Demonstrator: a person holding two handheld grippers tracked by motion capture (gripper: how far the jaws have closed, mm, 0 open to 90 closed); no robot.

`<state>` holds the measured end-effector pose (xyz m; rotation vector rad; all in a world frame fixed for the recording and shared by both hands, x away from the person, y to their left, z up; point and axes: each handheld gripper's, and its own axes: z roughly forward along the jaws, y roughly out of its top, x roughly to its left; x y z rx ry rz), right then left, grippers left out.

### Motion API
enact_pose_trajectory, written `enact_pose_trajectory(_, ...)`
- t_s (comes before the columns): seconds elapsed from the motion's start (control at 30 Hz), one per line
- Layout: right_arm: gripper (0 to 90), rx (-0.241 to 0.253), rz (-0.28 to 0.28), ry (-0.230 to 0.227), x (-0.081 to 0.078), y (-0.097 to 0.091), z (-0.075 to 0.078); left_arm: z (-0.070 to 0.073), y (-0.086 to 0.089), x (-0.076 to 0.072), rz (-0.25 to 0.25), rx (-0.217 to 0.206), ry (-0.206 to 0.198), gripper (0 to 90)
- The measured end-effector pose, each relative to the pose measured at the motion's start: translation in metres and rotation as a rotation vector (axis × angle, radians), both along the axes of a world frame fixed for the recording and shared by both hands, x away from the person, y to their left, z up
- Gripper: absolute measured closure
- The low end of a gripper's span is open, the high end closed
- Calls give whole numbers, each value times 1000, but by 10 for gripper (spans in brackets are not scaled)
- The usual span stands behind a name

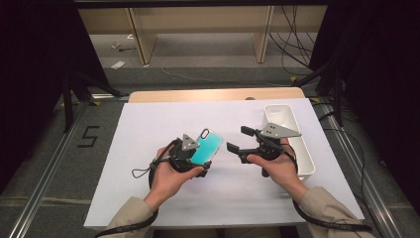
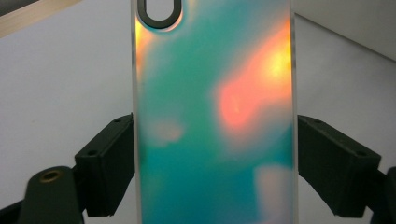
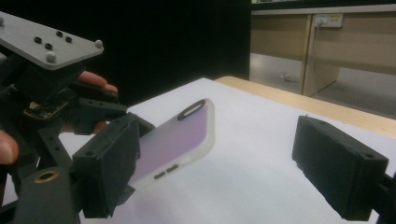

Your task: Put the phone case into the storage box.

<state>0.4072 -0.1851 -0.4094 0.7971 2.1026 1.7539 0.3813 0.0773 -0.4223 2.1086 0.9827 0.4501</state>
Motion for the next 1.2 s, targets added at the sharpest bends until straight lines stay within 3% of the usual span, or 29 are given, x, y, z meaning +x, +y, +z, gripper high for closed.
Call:
enact_pose_trajectory(0.6, 168, -8, 2, 36, 11, 13, -4, -1, -22, -6, -41, -19, -17, 173)
enact_pose_trajectory(1.2, 191, -15, -19, 87, 22, 21, -9, -5, -43, -12, -89, -3, -52, 173)
